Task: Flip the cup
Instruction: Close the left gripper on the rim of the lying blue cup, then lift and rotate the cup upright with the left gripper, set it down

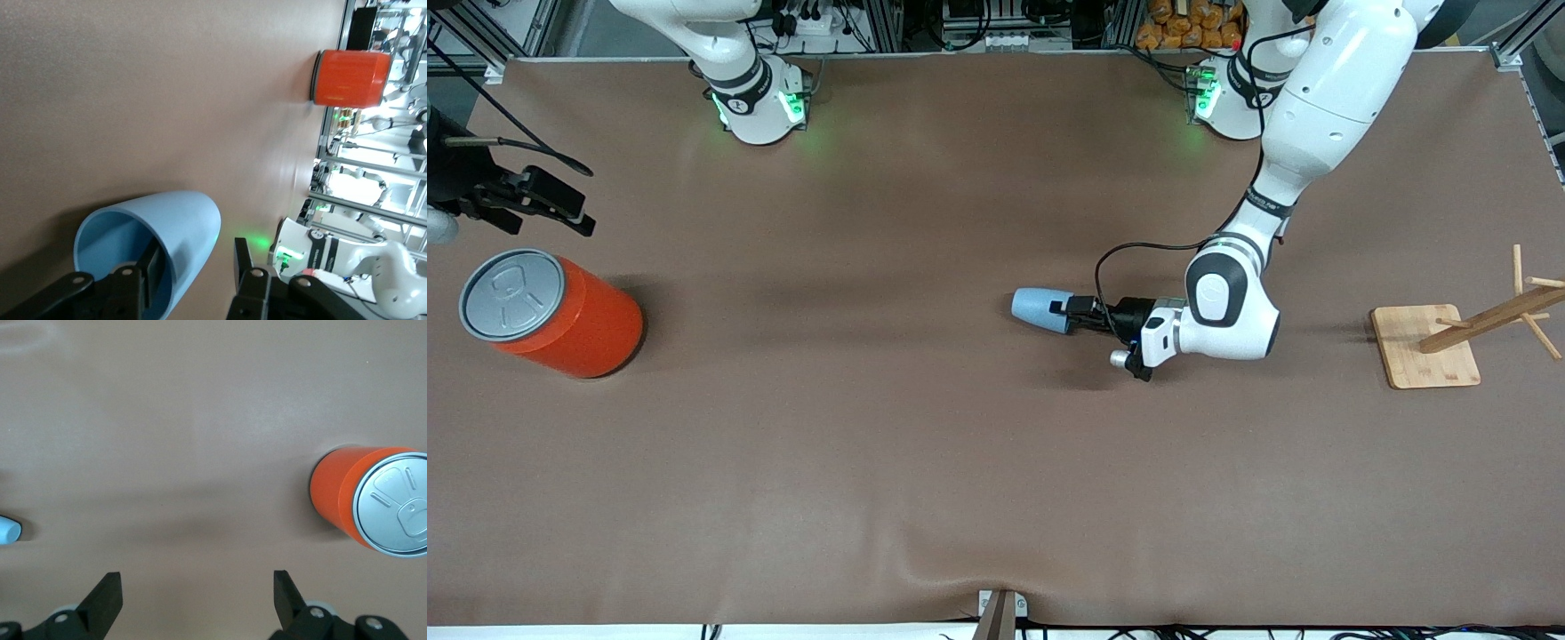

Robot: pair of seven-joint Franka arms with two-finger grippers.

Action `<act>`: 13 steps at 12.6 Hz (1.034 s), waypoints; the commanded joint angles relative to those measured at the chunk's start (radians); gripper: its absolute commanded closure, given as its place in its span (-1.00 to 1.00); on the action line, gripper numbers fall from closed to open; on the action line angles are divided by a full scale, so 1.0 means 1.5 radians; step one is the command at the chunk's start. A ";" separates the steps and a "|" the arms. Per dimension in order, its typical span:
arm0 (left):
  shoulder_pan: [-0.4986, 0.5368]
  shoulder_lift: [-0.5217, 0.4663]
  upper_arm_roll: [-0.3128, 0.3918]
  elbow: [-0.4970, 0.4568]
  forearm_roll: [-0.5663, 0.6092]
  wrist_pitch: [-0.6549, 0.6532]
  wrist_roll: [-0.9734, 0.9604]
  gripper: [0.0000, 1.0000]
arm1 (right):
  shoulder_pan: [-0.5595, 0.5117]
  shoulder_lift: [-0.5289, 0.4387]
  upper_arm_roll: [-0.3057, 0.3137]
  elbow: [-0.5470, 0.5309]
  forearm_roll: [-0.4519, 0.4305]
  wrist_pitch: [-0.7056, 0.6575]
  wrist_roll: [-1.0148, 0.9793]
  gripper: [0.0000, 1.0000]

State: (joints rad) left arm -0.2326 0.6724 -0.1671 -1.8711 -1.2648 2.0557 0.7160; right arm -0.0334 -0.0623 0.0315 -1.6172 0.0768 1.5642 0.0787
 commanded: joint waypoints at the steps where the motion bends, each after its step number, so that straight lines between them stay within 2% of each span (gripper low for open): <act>1: -0.002 0.010 0.000 -0.006 -0.029 0.011 0.015 0.56 | -0.003 -0.012 -0.001 -0.009 0.007 0.003 -0.009 -1.00; 2: 0.000 0.014 0.000 -0.007 -0.029 0.012 0.015 0.82 | -0.003 -0.012 -0.001 -0.009 0.008 0.001 -0.009 -1.00; 3: 0.002 0.014 0.000 -0.009 -0.029 0.012 0.011 1.00 | -0.004 -0.013 -0.001 -0.009 0.008 0.000 -0.009 -1.00; 8: 0.012 -0.024 0.012 0.006 0.000 0.010 -0.085 1.00 | -0.003 -0.011 -0.001 -0.009 0.011 0.013 -0.009 -1.00; 10: 0.025 -0.058 0.032 0.025 0.082 0.004 -0.149 1.00 | -0.002 -0.011 0.000 -0.009 0.005 0.013 -0.010 -1.00; 11: 0.043 -0.088 0.032 0.031 0.149 0.001 -0.195 1.00 | 0.000 -0.011 0.001 -0.009 0.003 0.013 -0.010 -1.00; 13: 0.086 -0.134 0.032 0.060 0.337 -0.037 -0.298 1.00 | 0.003 -0.011 0.006 -0.009 -0.017 0.020 -0.010 -1.00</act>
State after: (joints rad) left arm -0.1562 0.5580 -0.1200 -1.7865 -0.9385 2.0527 0.3826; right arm -0.0324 -0.0624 0.0329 -1.6172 0.0729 1.5773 0.0740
